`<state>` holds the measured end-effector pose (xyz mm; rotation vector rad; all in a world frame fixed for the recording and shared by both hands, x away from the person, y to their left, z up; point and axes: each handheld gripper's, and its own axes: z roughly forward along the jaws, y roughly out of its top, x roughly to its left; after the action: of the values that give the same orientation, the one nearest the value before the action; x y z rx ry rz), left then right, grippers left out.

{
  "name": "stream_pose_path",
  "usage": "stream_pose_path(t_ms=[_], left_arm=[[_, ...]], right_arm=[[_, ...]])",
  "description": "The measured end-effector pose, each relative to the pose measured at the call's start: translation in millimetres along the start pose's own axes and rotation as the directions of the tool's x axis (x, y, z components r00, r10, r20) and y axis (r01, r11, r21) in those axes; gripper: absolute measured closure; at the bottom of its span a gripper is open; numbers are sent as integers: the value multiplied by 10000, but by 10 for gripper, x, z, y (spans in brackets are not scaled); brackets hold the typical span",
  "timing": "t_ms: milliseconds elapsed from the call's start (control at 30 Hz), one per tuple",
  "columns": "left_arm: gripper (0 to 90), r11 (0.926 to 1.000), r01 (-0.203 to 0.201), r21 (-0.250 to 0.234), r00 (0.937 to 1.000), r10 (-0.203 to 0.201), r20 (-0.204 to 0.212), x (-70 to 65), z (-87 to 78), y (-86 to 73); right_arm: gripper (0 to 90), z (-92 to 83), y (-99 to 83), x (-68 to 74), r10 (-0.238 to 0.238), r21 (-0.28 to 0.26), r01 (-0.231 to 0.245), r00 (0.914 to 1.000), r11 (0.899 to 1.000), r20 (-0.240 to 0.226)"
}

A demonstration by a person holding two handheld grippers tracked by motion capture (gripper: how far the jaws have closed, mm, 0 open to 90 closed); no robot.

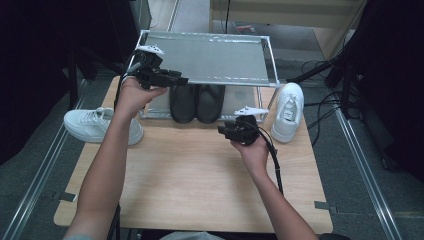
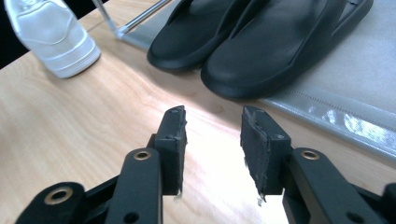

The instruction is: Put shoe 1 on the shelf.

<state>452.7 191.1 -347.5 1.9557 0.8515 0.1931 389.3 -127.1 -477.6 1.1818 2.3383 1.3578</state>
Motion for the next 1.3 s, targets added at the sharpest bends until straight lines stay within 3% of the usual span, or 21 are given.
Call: stream_pose_path(t_ms=[233,400,467,600,867,1100,1300], left_arm=[[460,9997,44,249,10000,-43,-19,-119,-137,-124],[418,9996,205,219,9998,-204,-21,-160,-200,-251],[412,9994,205,273,9997,-201,-151,-180,-218,-299],[398,9993,168,321,9996,-160,-248,-219,-254,-385],[393,9990,311,335,9978,-291,-601,-210,-349,-610],[394,9961,664,574,9924,-599,-1078,-161,-429,-866],[396,9910,988,901,9845,-842,-1535,-126,-473,-1064]], right_arm=[[559,-222,-104,-64,-96,24,98,9985,9999,-546],[539,-350,-191,-99,-722,281,731,9969,9969,-312],[539,-398,-235,-135,-660,174,666,9973,9976,-324],[533,-465,-261,-188,-122,108,130,9970,9999,-768],[509,-619,-292,-137,-716,-135,706,9926,9974,-977],[508,-703,-407,-205,-729,88,739,9933,9972,-895],[504,-725,-422,-229,-869,-67,867,9922,9962,-898]])
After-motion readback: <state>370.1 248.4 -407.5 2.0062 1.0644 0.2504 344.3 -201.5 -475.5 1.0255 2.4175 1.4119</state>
